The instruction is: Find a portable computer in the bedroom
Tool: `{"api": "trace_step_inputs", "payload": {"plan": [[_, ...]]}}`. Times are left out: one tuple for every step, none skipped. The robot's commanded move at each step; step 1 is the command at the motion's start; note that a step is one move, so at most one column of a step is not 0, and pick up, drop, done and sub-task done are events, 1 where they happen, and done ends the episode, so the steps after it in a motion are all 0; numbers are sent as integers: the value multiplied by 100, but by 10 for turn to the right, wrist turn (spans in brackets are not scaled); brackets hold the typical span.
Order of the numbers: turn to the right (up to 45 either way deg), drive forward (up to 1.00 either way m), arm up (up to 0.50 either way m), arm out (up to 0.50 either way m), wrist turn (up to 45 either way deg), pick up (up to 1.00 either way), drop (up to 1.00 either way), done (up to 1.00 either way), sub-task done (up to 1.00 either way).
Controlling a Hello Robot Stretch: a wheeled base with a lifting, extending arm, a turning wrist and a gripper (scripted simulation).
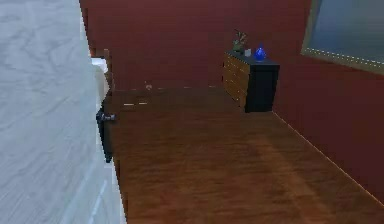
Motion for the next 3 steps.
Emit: {"api": "trace_step_inputs", "payload": {"plan": [[0, 100, 0, 0, 0, 0, 0, 0, 0], [-150, 0, 0, 0, 0, 0, 0, 0, 0], [0, 10, 0, 0, 0, 0, 0, 0, 0]]}}
